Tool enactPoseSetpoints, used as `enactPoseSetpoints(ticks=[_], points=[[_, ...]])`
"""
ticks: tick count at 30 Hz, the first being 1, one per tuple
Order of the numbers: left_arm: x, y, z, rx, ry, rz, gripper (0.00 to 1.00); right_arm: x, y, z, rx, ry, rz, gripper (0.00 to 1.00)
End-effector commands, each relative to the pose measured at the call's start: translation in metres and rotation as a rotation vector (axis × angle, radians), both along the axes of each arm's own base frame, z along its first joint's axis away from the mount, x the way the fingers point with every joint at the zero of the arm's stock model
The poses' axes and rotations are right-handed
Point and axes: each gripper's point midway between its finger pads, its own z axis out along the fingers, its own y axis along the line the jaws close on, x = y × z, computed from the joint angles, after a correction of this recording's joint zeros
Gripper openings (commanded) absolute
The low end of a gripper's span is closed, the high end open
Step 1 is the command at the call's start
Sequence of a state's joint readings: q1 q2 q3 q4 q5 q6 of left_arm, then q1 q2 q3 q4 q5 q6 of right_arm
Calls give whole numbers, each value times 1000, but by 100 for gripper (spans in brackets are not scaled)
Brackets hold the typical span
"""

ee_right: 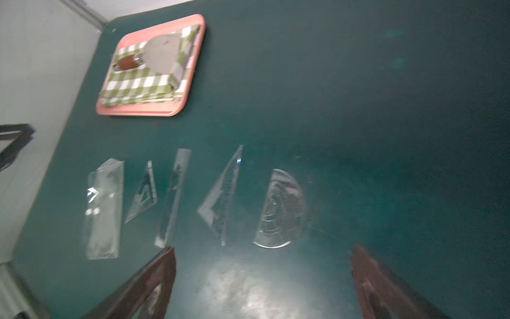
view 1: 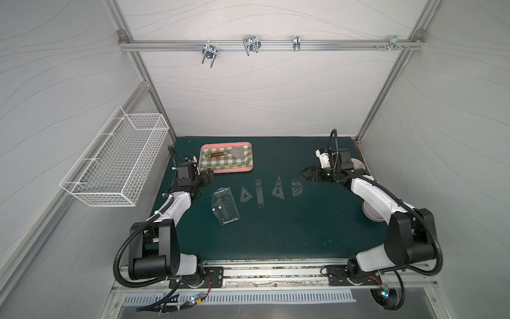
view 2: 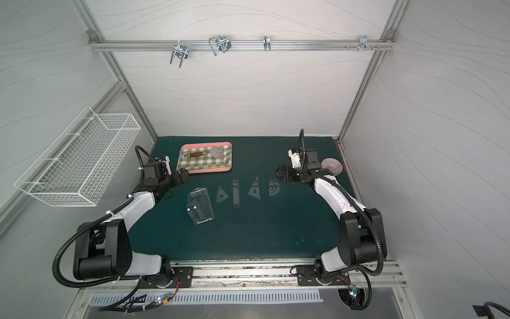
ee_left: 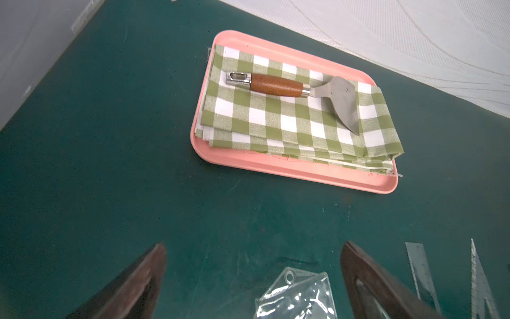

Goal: Open the ruler set and take out the ruler
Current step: Reset both arms

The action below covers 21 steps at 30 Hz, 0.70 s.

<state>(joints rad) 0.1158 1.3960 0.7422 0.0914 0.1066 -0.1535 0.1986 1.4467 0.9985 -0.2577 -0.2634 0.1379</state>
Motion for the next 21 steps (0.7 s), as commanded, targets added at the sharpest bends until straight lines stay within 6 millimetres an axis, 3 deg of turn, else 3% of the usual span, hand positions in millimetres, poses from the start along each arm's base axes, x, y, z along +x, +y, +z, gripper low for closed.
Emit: enactPoseSetpoints(ticks=[1, 3, 7, 10, 14, 21], points=[[16, 4, 20, 85, -161, -40, 99, 17, -48, 7, -122, -168, -113, 99], [14, 2, 15, 83, -182, -67, 99, 20, -72, 2, -150, -222, -164, 99], [10, 5, 11, 7, -199, -89, 99, 22, -100, -16, -195, -265, -222, 99], [8, 3, 17, -12, -239, -120, 99, 22, -109, -34, -184, -260, -235, 99], [2, -3, -7, -19, -205, -147, 99, 19, -122, -55, -161, -259, -268, 99], [2, -3, -17, -22, -274, -147, 99, 16, -145, -55, -39, -303, -330, 99]])
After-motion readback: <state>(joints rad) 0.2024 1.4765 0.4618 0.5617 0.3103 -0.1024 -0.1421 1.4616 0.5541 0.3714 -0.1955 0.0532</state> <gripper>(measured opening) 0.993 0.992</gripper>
